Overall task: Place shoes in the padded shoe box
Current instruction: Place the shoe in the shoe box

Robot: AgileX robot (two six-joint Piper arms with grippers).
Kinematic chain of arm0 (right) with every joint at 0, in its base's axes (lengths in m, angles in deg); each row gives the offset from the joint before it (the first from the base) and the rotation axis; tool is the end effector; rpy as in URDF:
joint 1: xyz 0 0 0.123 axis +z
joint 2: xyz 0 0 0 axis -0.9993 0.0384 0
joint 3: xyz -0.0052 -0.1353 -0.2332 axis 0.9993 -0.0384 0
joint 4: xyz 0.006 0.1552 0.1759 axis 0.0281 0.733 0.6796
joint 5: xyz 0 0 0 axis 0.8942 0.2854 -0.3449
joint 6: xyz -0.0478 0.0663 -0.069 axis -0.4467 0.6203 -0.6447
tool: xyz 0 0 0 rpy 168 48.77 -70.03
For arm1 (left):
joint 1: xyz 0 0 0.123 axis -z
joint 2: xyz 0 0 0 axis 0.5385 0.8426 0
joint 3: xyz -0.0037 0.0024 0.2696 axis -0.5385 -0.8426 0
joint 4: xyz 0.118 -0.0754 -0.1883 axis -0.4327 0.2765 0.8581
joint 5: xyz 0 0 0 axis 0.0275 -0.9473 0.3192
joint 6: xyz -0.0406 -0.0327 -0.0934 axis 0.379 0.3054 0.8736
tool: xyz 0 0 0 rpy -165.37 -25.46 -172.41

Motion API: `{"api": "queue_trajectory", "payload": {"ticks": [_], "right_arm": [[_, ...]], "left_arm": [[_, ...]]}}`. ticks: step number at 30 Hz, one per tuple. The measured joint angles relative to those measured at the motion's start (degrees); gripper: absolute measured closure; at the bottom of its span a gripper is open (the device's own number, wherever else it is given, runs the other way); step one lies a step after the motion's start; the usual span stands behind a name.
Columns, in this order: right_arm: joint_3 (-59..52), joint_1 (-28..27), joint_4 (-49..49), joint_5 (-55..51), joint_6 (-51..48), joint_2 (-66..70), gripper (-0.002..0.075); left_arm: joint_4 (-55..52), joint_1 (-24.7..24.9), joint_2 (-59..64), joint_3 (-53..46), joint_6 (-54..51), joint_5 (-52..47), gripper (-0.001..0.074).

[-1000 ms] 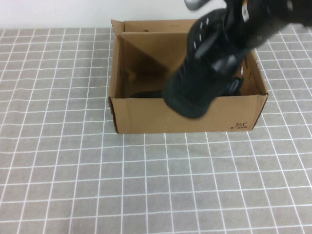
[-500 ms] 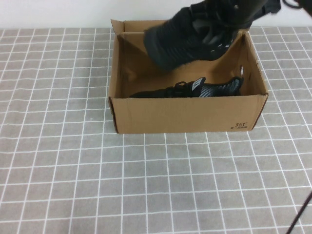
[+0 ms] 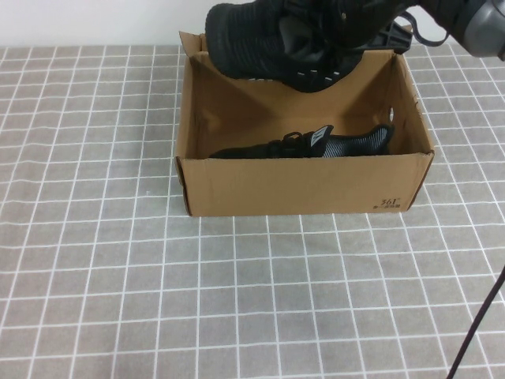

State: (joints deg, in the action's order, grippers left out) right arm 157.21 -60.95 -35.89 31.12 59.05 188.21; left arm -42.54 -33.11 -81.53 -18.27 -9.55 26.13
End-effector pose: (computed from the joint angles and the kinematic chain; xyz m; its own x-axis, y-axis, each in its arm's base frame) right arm 0.4196 0.1984 0.3280 -0.7421 0.3167 -0.5908 0.1079 0.9263 0.3610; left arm 0.0657 0.0034 0.1663 -0.3023 0.0030 -0.9532 -0.0328 0.9994 0.0136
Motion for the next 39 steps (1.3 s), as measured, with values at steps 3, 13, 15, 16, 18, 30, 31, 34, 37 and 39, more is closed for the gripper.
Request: {"api": "queue_trajectory", "payload": {"ticks": [3, 13, 15, 16, 18, 30, 31, 34, 37, 39], "right_arm": [[0.03, 0.0, 0.0, -0.27, 0.13, 0.1, 0.0658], [0.13, -0.12, 0.65, -7.74, 0.95, 0.1, 0.0659], [0.13, -0.23, 1.17, -7.84, 0.95, 0.1, 0.0659], [0.13, -0.23, 1.44, -7.84, 0.95, 0.0, 0.0659], [0.13, -0.23, 1.42, -7.84, 0.95, 0.0, 0.0659], [0.13, -0.31, -1.0, -6.26, 3.3, 2.54, 0.066], [0.13, -0.31, -1.0, -5.79, 3.38, 3.07, 0.066], [0.13, -0.31, -1.0, -4.0, 3.52, 4.47, 0.066], [0.13, -0.31, -1.0, -2.09, 3.78, 5.75, 0.0661], [0.13, -0.31, -1.09, -1.12, 3.92, 6.78, 0.0661]], "left_arm": [[0.0, 0.0, 0.0, 0.0, 0.0, 0.0, 0.0739], [0.0, 0.0, 0.0, 0.0, 0.0, 0.0, 0.0739], [0.0, 0.0, 0.0, 0.0, 0.0, 0.0, 0.0739], [0.0, 0.0, 0.0, 0.0, 0.0, 0.0, 0.0739], [0.0, 0.0, 0.0, 0.0, 0.0, 0.0, 0.0739], [0.0, 0.0, 0.0, 0.0, 0.0, 0.0, 0.0739], [0.0, 0.0, 0.0, 0.0, 0.0, 0.0, 0.0739], [0.0, 0.0, 0.0, 0.0, 0.0, 0.0, 0.0739], [0.0, 0.0, 0.0, 0.0, 0.0, 0.0, 0.0739], [0.0, 0.0, 0.0, 0.0, 0.0, 0.0, 0.0739]]}}
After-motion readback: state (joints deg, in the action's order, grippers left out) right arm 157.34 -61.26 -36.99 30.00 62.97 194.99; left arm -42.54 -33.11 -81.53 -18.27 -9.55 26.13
